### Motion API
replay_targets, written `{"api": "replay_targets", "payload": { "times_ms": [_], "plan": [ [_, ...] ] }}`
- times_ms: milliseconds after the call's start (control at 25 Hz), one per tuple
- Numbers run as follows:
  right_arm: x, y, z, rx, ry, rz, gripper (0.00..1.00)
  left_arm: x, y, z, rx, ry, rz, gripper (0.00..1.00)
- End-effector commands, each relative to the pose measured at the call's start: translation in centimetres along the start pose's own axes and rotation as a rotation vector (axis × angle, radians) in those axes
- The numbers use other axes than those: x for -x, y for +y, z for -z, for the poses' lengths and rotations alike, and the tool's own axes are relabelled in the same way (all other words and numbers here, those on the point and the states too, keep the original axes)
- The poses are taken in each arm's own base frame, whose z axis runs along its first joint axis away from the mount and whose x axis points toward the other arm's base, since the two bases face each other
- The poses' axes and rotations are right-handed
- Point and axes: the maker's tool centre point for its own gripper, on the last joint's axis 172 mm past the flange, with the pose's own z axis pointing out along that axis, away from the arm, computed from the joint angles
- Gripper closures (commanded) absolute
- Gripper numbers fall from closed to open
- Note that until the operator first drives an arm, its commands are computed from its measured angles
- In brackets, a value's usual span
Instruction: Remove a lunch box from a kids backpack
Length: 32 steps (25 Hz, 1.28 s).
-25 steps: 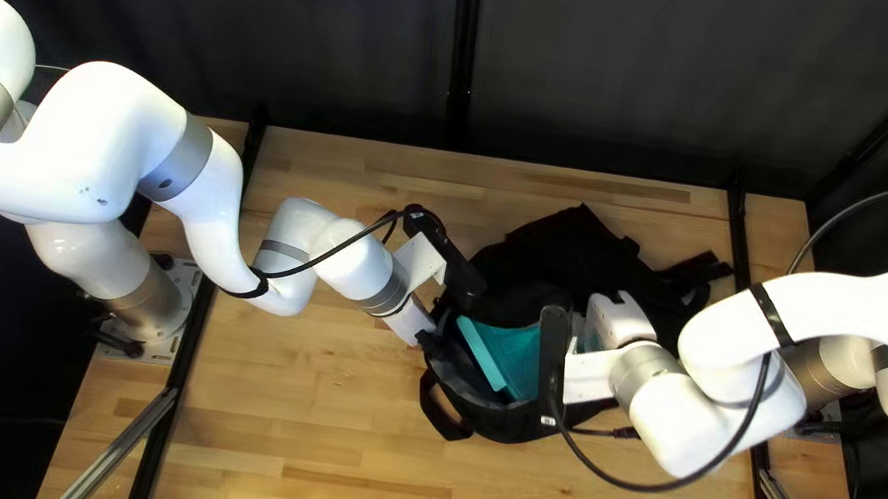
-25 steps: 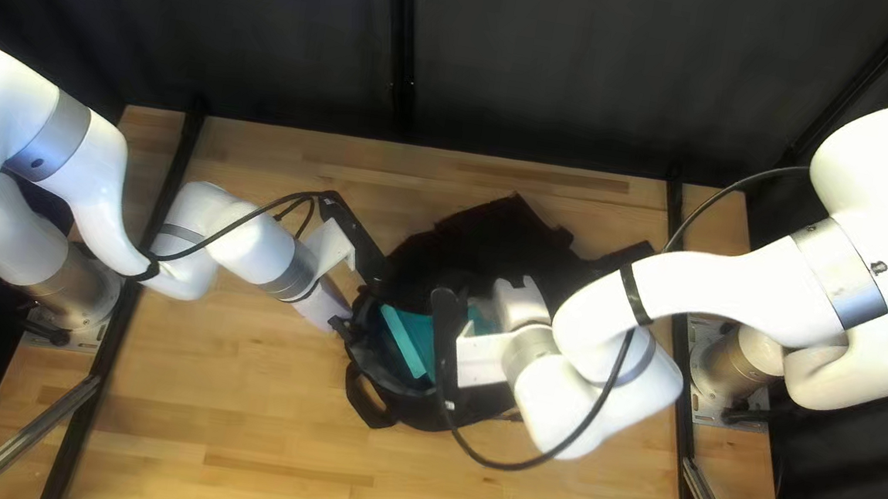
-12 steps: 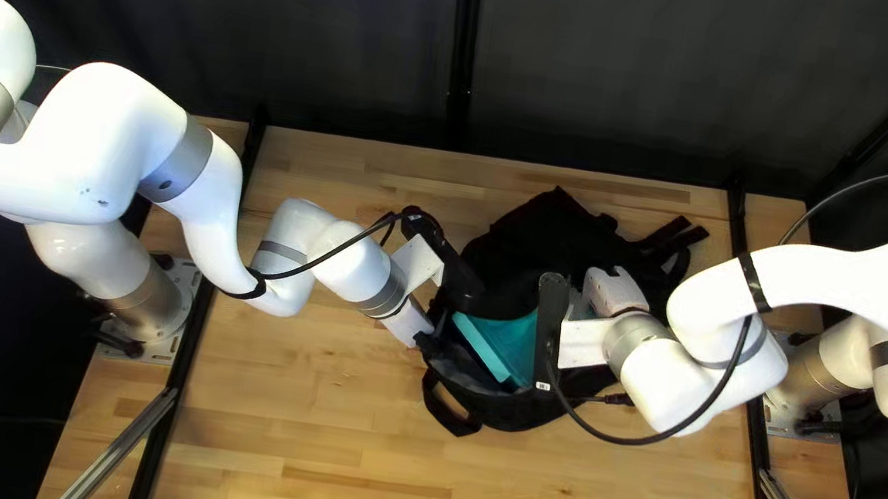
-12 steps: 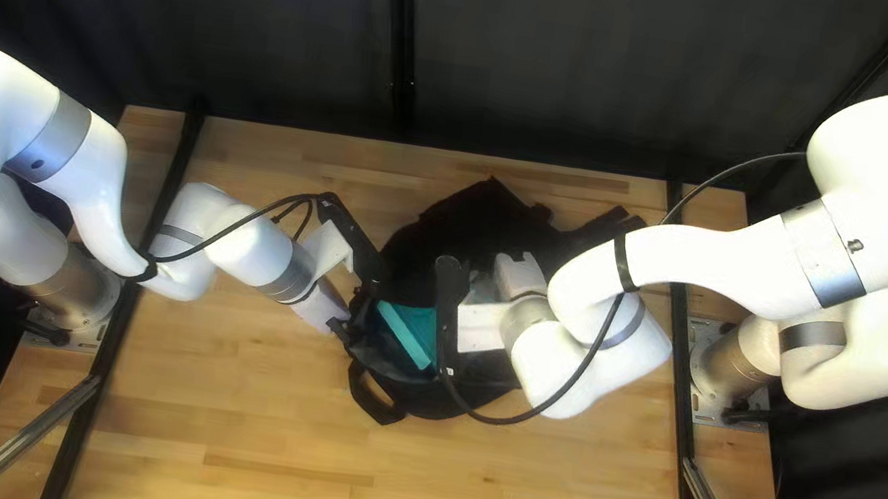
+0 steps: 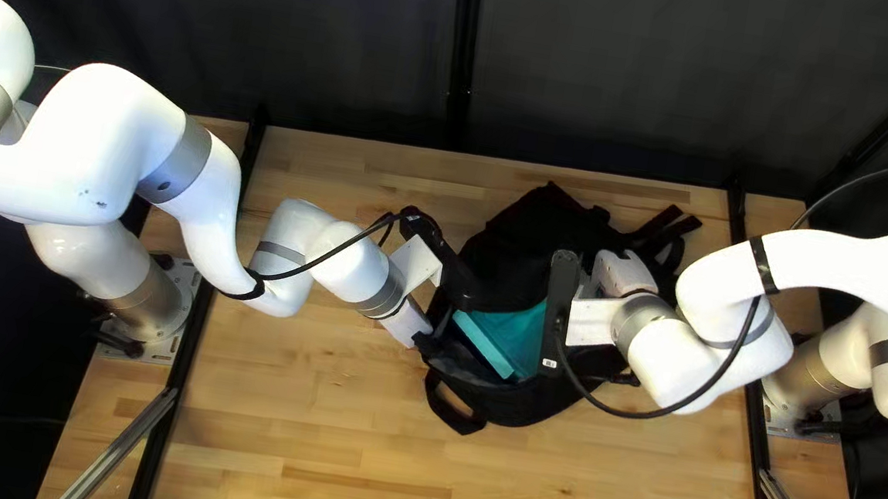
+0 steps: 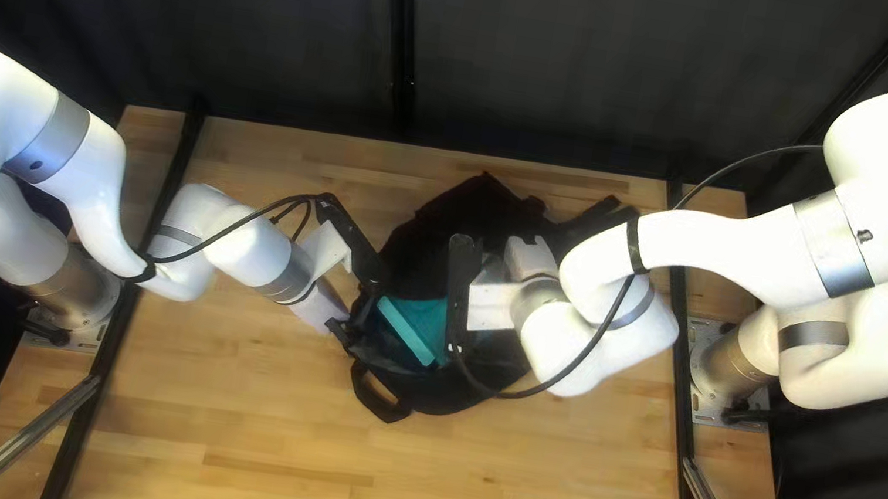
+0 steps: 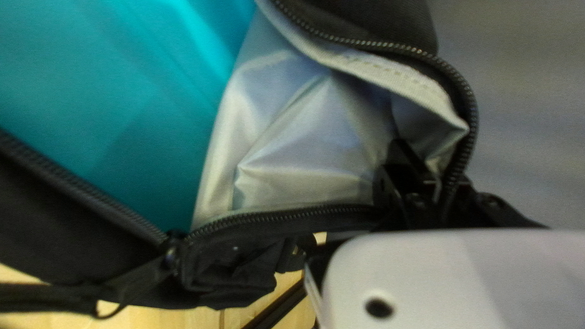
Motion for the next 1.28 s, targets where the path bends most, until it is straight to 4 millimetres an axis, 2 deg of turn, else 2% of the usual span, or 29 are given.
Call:
{"api": "replay_targets", "payload": {
  "times_ms": [40,360,800,1000,1280],
  "plan": [
    [1.1,0.1,-1.0,0.005,-0.010,-0.012,1.00,0.0,0.0,-0.1,0.001,-0.001,0.000,0.00],
    [2.6,0.2,-2.5,0.011,-0.021,-0.031,1.00,0.0,0.1,-0.1,0.003,-0.001,0.001,0.00],
    [4.2,1.3,-4.4,0.010,-0.027,-0.057,1.00,0.2,0.2,-0.1,0.005,-0.004,-0.001,0.00],
    [4.5,2.1,-4.6,0.013,-0.026,-0.066,1.00,0.2,0.2,-0.1,0.005,-0.004,0.000,0.00],
    [4.1,2.9,-3.6,0.019,-0.005,-0.059,1.00,0.1,0.4,0.1,0.007,0.000,-0.003,0.00]
  ]
}}
